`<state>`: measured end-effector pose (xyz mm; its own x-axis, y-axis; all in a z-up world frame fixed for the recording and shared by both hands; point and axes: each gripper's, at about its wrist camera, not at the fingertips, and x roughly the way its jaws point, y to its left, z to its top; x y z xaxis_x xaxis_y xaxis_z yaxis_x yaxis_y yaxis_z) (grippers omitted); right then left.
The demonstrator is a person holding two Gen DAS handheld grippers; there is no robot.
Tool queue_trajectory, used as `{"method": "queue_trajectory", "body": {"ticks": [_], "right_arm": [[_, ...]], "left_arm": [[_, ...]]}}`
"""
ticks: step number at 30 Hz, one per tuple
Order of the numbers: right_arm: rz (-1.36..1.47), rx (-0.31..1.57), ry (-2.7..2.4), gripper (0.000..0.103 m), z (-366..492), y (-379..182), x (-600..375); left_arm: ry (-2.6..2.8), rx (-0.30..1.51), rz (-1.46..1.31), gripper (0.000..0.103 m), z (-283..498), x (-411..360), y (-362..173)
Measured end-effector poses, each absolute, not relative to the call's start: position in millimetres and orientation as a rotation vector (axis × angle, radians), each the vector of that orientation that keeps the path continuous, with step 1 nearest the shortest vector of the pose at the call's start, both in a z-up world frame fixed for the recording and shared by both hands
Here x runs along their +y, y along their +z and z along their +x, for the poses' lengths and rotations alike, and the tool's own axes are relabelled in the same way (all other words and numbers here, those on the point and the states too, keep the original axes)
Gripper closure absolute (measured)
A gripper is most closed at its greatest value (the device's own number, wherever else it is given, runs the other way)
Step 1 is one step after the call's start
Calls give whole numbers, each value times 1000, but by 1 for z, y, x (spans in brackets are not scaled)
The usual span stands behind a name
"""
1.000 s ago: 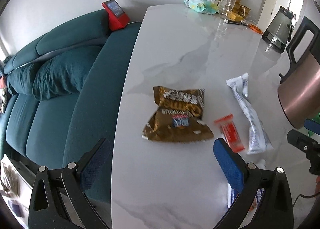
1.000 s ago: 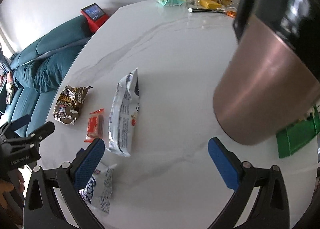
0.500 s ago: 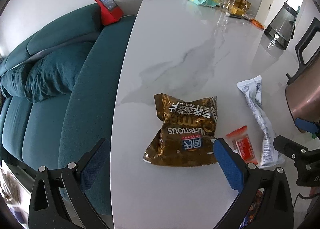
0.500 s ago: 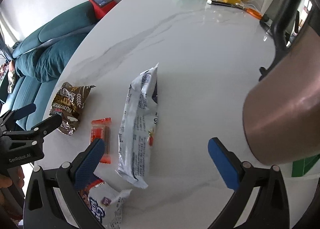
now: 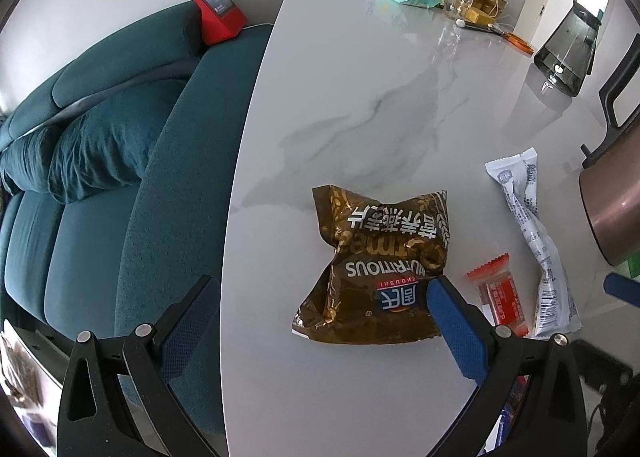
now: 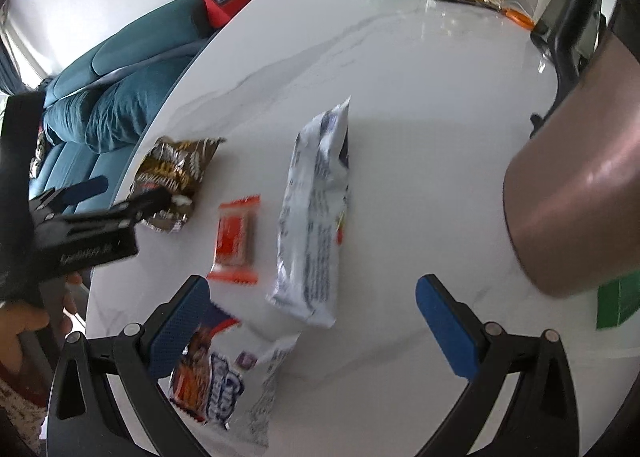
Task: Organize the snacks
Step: 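Grasp the gold Nutritious bag with the left tool while the right tool grasps the white packet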
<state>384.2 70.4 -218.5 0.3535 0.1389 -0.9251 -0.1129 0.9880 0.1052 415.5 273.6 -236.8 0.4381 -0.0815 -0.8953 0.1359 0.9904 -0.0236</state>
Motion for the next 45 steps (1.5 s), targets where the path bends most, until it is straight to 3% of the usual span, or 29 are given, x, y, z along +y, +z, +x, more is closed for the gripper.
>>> {"method": "queue_trajectory", "body": {"ticks": [16, 17, 18, 20, 26, 27, 29, 30, 31, 35, 45], "right_arm": [[-27, 1236, 111, 0, 420, -244, 74], [-29, 1241, 111, 20, 422, -246, 74], [-29, 1248, 112, 32, 422, -248, 73], [-43, 1238, 111, 38, 424, -247, 73], [-84, 1229, 125, 43, 425, -248, 72], [-87, 1228, 126, 43, 425, -247, 71], [-88, 1227, 125, 43, 425, -247, 73], [-84, 1226, 122, 43, 424, -248, 74], [-82, 1226, 120, 43, 424, -248, 73], [-77, 1228, 118, 43, 425, -248, 74], [-80, 1229, 121, 42, 427, -249, 73]], "left_arm": [[-129, 1129, 62, 2, 418, 279, -241], [-132, 1131, 63, 2, 418, 279, -241], [-135, 1133, 60, 2, 418, 279, -242], [-143, 1143, 45, 2, 420, 281, -243], [-159, 1166, 22, 2, 422, 281, -245], [-164, 1166, 29, 4, 422, 280, -245], [-196, 1165, 24, 17, 421, 277, -244], [-221, 1164, 12, 34, 421, 275, -240], [-233, 1162, 15, 42, 420, 271, -237], [-241, 1147, 96, 44, 422, 256, -233], [-309, 1219, -17, 39, 446, 260, -242]]}}
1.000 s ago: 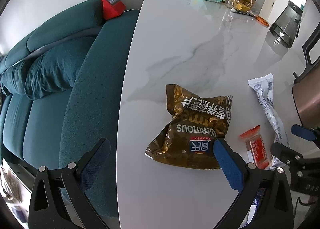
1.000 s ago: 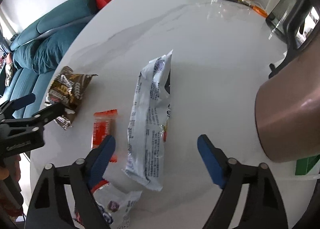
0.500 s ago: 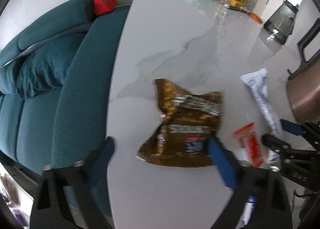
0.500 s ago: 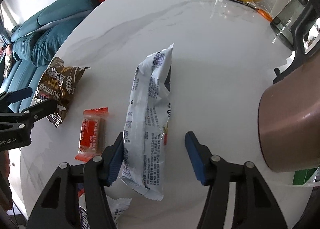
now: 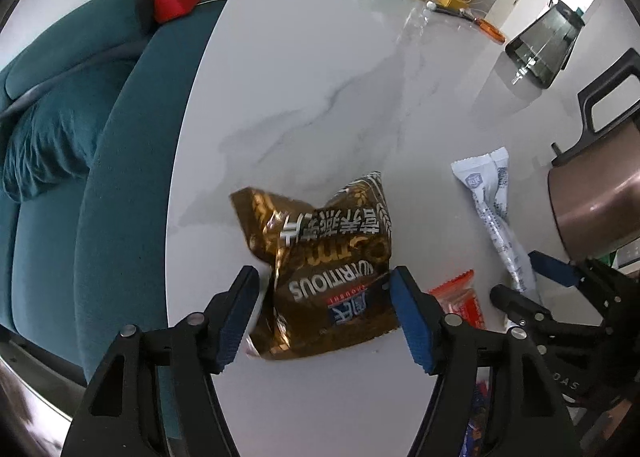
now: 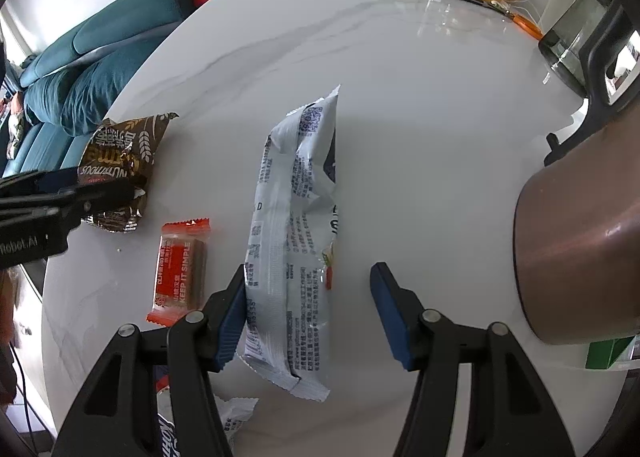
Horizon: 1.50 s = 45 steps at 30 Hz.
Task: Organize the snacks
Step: 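Grasp the gold Nutritious bag with the left tool while the right tool grasps the white packet, then carry the gold bag and white packet over the green tray with both tools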
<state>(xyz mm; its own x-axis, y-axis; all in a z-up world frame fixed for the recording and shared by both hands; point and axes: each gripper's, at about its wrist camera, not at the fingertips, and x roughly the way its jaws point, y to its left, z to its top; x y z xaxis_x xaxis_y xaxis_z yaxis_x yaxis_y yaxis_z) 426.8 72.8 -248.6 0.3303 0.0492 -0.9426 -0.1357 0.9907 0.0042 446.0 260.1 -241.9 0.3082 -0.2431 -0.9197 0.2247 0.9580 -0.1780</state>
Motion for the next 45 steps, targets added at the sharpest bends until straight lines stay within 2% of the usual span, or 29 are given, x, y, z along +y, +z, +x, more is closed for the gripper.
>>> {"method": "queue_trajectory", "body": {"ticks": [4, 6, 7, 16, 23, 33, 45], "right_arm": [[-92, 1224, 131, 43, 429, -249, 72], [-95, 1208, 138, 73, 427, -248, 73], [-95, 1202, 139, 103, 427, -246, 72], [-65, 1208, 178, 103, 421, -245, 64], [-38, 1180, 186, 103, 404, -233, 53], [26, 1105, 186, 103, 359, -193, 29], [98, 1045, 168, 103, 274, -166, -34]], "left_arm": [[-319, 1213, -14, 43, 446, 260, -241], [-321, 1209, -25, 48, 446, 261, -241], [-325, 1207, -29, 51, 446, 262, -241], [-322, 1185, -49, 67, 437, 266, -236], [-320, 1181, -35, 69, 421, 265, -230], [-307, 1097, -58, 69, 372, 260, -186], [-323, 1048, 33, 69, 291, 192, -157]]}}
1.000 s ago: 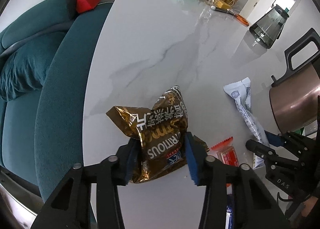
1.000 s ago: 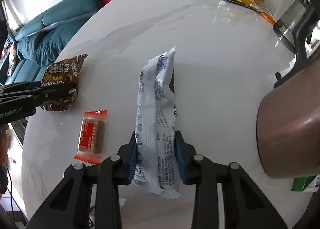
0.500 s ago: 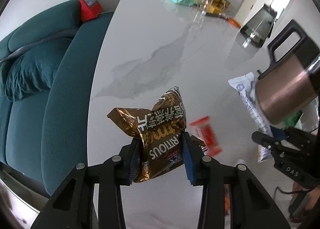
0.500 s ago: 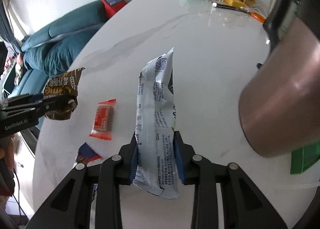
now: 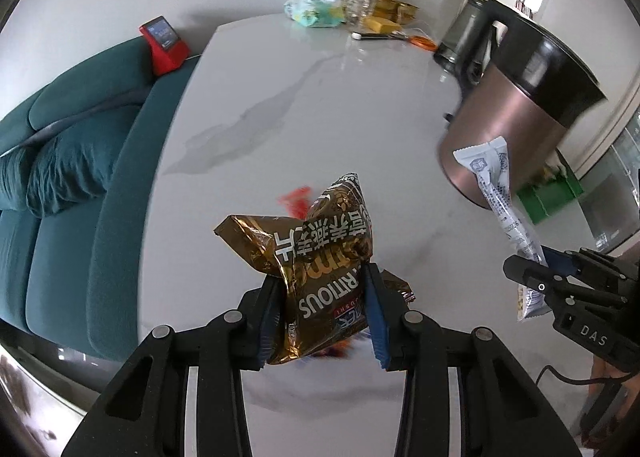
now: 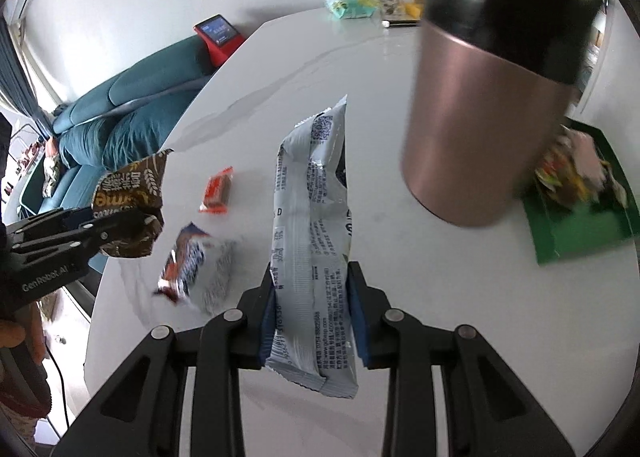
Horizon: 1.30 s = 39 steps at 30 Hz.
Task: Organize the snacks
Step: 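Carry the gold bag and white packet over the green tray with both tools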
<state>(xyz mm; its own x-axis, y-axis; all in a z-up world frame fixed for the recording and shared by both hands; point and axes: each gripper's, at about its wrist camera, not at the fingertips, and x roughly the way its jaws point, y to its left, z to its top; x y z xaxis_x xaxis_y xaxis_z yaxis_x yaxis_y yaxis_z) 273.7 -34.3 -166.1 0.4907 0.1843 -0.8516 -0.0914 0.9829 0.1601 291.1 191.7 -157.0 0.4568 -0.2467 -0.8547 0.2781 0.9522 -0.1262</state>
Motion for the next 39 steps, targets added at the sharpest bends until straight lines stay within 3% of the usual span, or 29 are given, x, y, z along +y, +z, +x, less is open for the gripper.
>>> {"method": "queue_trajectory", "body": {"ticks": [18, 31, 39], "right_arm": [[177, 1002, 7, 103, 191, -134, -247], [152, 986, -14, 103, 241, -129, -385], [159, 1040, 1, 103, 303, -152, -419]], "left_arm": [[-507, 1016, 101, 69, 237, -17, -123], [-559, 972, 108, 69, 278, -197, -114], [-518, 987, 116, 69, 318, -259, -134]]}}
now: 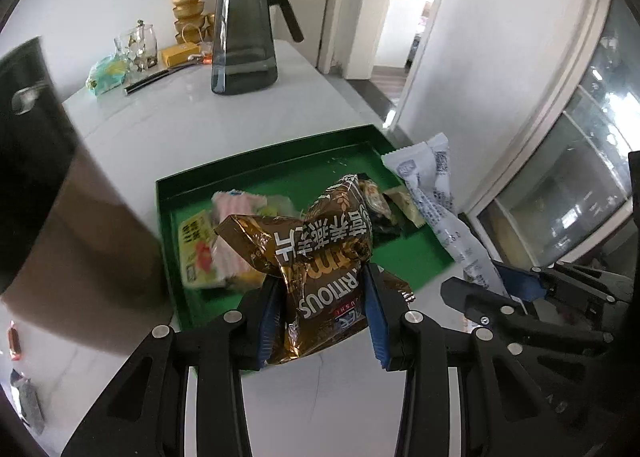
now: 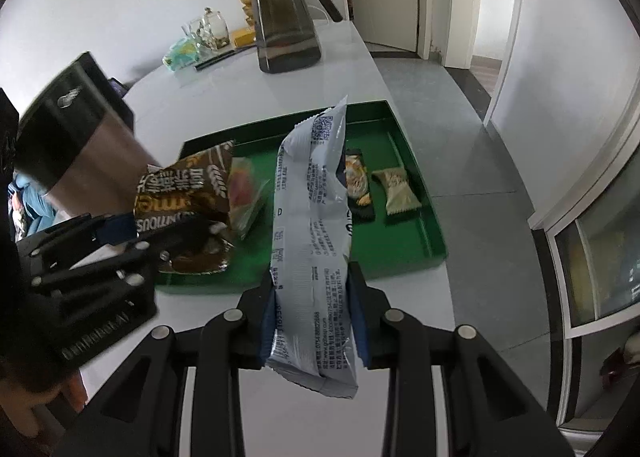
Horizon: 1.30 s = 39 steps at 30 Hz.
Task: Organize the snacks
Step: 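Carry the gold bag and white packet over the green tray with both tools, then open both tools to drop the gold bag and white packet into the tray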
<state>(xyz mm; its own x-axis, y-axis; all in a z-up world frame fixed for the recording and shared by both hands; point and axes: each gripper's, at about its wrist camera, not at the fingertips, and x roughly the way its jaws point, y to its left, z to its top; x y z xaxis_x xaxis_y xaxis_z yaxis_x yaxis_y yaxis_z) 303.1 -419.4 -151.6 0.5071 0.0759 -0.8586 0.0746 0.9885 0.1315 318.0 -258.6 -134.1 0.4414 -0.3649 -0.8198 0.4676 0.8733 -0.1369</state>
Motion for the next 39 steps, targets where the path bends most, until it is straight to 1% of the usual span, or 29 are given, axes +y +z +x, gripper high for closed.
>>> {"method": "queue_trajectory", "body": {"ticks": [4, 16, 23, 39], "right_arm": [[142, 1051, 12, 103, 328, -159, -425], [124, 1076, 42, 103, 371, -172, -425], [133, 1112, 20, 103, 380, -184, -439], [143, 1173, 23, 103, 385, -205, -442]], "left_arm": [[-472, 962, 139, 69, 337, -262, -135], [-409, 985, 130, 69, 368, -270, -155], [-407, 1035, 125, 69, 373, -283, -169], [-363, 1017, 170, 67, 372, -289, -174]]}}
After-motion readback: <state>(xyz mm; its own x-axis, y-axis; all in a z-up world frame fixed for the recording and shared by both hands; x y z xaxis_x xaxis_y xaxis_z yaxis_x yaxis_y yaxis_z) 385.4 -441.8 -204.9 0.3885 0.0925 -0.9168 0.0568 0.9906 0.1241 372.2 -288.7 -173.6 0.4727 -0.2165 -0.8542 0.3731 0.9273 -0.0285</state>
